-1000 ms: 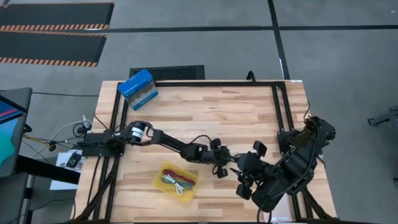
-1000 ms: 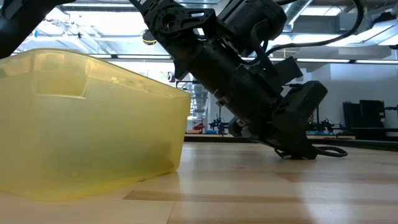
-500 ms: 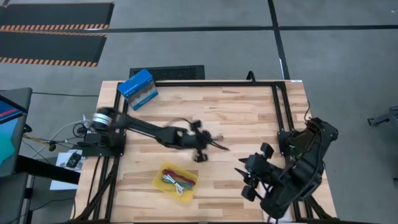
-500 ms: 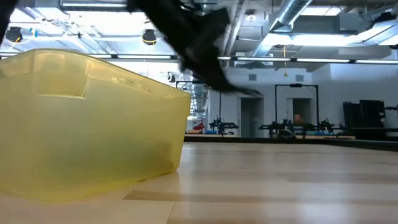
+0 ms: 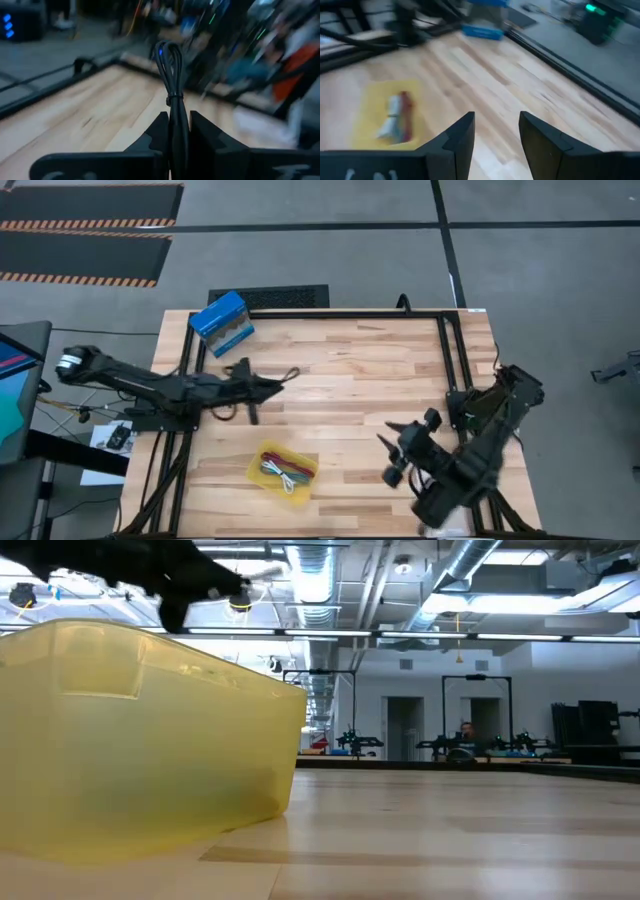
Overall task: Pick and place USB-C Cables
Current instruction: Put the black charger cable into the yellow transparent bin
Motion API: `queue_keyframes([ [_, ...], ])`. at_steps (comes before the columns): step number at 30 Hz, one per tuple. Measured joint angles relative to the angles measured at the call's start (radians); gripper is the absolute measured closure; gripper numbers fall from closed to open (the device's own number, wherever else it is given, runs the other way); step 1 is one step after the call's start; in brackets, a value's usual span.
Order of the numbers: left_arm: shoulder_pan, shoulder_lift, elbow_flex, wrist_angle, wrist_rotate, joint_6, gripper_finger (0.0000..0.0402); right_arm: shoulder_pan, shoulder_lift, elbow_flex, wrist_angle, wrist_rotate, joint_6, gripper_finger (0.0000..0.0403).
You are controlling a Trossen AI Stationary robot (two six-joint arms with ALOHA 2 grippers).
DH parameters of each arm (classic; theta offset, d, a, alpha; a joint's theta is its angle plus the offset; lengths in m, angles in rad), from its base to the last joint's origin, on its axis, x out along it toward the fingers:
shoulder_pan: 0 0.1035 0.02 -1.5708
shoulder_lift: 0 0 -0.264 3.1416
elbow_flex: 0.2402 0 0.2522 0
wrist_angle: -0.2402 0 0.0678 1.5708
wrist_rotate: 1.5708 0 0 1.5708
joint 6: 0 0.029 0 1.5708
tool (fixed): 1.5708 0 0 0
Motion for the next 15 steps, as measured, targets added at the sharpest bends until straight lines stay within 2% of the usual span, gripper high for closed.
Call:
queue_keyframes([
  [4,-0.028,-0.140,-0.072,0.041,-0.016,0.008,0.0374,-0.070,-0.040,-0.184,0.046,-0.016,0.135,0.0226],
  [7,-0.044,-0.197,-0.079,0.054,-0.019,0.034,0.0374,-0.132,-0.096,-0.298,0.201,-0.016,0.102,0.0226],
  [10,-0.058,-0.208,-0.079,0.077,-0.012,0.066,0.0374,-0.212,-0.153,-0.398,0.529,-0.056,-0.184,0.0227],
  [13,-0.067,-0.206,-0.079,0.115,-0.006,0.101,0.0374,-0.314,-0.199,-0.498,0.951,-0.203,-0.602,0.0234],
  [15,-0.069,-0.205,-0.079,0.122,-0.005,0.121,0.0374,-0.393,-0.217,-0.570,1.208,-0.335,-0.818,0.0239],
])
